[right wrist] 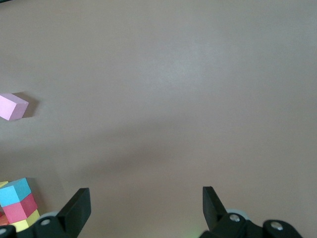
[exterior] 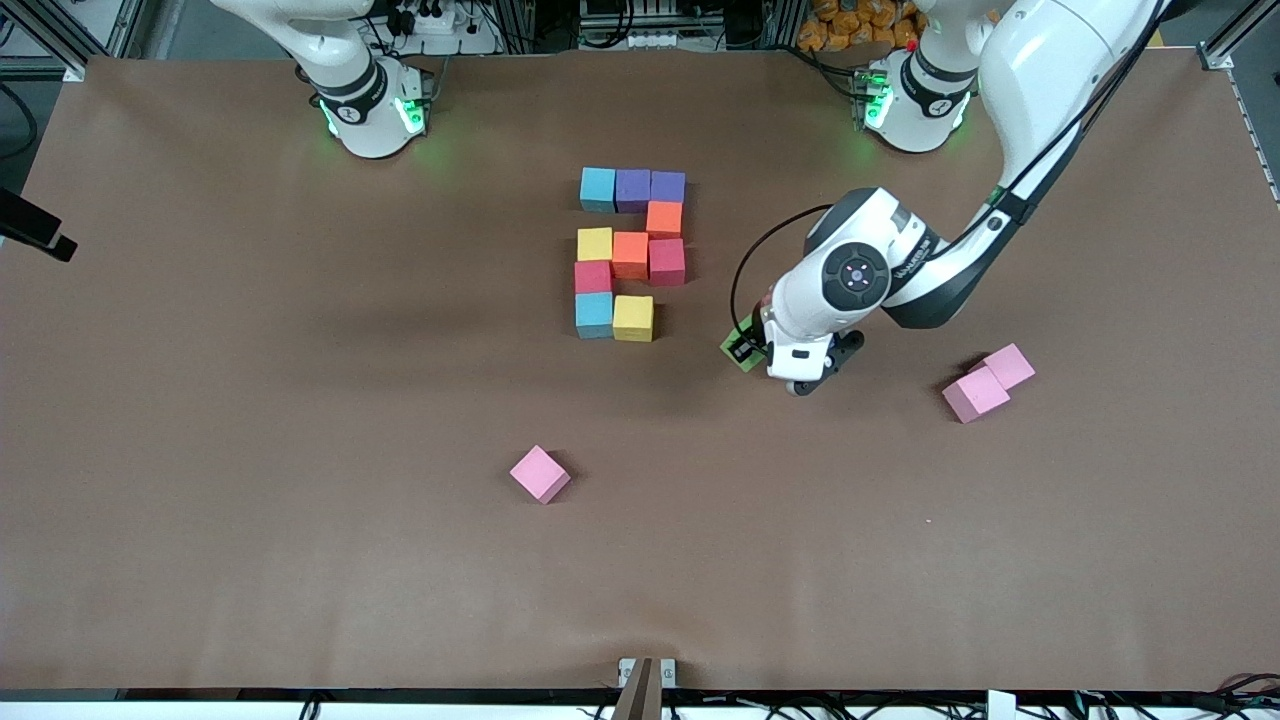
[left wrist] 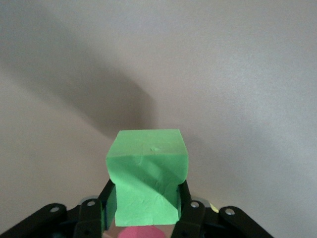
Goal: Form number 2 with 11 blocks
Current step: 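Carry the green block to the yellow block at the figure's base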
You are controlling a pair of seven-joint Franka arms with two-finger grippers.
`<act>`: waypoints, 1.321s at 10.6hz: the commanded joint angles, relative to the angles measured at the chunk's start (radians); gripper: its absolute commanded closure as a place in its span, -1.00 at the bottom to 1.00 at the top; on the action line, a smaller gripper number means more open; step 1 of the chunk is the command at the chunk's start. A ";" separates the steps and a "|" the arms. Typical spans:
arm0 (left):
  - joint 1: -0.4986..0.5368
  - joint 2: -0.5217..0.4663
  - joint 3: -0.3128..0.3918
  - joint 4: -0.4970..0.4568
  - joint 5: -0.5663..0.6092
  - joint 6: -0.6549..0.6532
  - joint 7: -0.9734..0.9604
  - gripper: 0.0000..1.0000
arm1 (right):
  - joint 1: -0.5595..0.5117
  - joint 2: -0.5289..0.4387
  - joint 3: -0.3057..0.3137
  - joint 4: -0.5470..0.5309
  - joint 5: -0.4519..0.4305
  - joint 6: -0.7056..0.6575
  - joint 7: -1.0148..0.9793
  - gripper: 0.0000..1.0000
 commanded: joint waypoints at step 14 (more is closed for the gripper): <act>-0.120 0.000 0.003 -0.105 0.103 0.233 -0.837 0.22 | -0.020 0.000 0.015 0.008 -0.012 -0.011 0.001 -1.00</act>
